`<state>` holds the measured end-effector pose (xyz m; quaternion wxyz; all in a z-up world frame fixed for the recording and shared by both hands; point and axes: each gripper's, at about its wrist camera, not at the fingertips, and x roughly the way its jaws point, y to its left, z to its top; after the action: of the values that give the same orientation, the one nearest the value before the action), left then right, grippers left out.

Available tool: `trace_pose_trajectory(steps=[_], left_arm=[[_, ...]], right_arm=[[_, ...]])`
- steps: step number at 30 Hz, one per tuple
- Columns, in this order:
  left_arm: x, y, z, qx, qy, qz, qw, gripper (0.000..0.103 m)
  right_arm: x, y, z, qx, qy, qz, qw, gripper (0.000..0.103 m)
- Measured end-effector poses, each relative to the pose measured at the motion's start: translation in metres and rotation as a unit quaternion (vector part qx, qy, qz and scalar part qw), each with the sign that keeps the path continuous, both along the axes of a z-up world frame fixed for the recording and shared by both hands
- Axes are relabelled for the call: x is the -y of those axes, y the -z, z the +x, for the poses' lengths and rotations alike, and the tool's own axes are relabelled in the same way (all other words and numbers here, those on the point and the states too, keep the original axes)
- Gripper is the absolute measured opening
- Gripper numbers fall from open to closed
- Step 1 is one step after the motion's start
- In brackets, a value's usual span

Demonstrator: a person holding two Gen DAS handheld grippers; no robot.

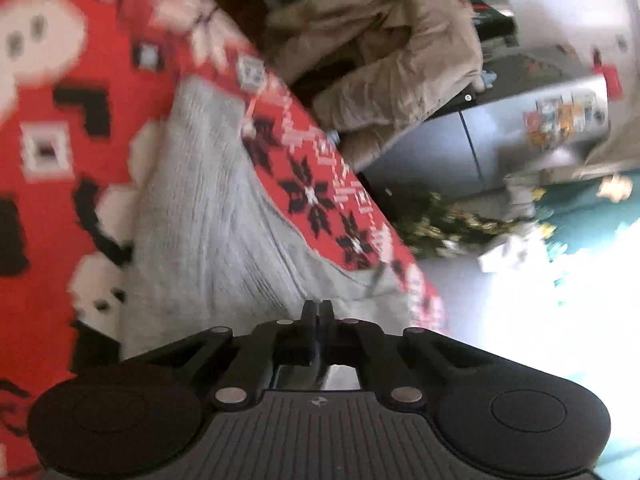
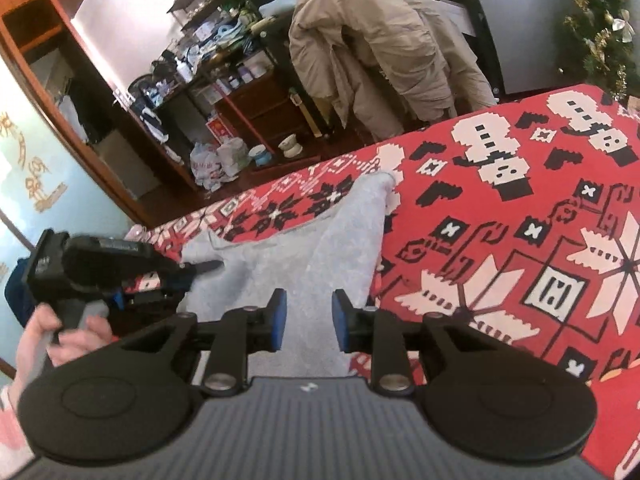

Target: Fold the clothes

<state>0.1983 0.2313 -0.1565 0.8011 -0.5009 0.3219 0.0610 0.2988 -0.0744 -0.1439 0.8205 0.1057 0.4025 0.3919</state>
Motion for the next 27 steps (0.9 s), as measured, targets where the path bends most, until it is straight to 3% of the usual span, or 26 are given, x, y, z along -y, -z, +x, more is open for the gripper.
trace_pose_trajectory(steps=[2,4,5,13,18,21,27], left_arm=[[0.014,-0.016,-0.003,-0.001,0.002,0.095,0.9955,0.001],[0.027,-0.027,-0.002,0.001,0.018,0.166,0.9859,0.001],[0.030,-0.029,-0.004,0.003,0.020,0.182,0.9830,0.001],[0.019,-0.036,-0.022,0.016,-0.027,0.179,0.9833,0.001],[0.013,-0.043,-0.031,0.014,-0.056,0.219,0.9741,0.001],[0.012,-0.034,-0.026,-0.006,-0.052,0.218,0.9745,0.001],[0.012,-0.039,-0.034,-0.010,-0.074,0.229,0.9705,0.001]], right_arm=[[-0.004,-0.001,0.000,0.004,0.004,-0.001,1.000,0.027],[-0.010,-0.001,-0.001,0.007,0.003,-0.005,1.000,0.027],[-0.013,-0.001,-0.001,0.009,0.003,-0.007,1.000,0.027],[-0.024,0.004,-0.002,0.010,-0.002,-0.023,1.000,0.030],[-0.026,0.008,-0.001,0.009,-0.003,-0.030,1.000,0.030],[-0.027,0.009,-0.001,0.012,-0.001,-0.031,0.999,0.030],[-0.029,0.012,-0.002,0.022,0.005,-0.036,0.999,0.030]])
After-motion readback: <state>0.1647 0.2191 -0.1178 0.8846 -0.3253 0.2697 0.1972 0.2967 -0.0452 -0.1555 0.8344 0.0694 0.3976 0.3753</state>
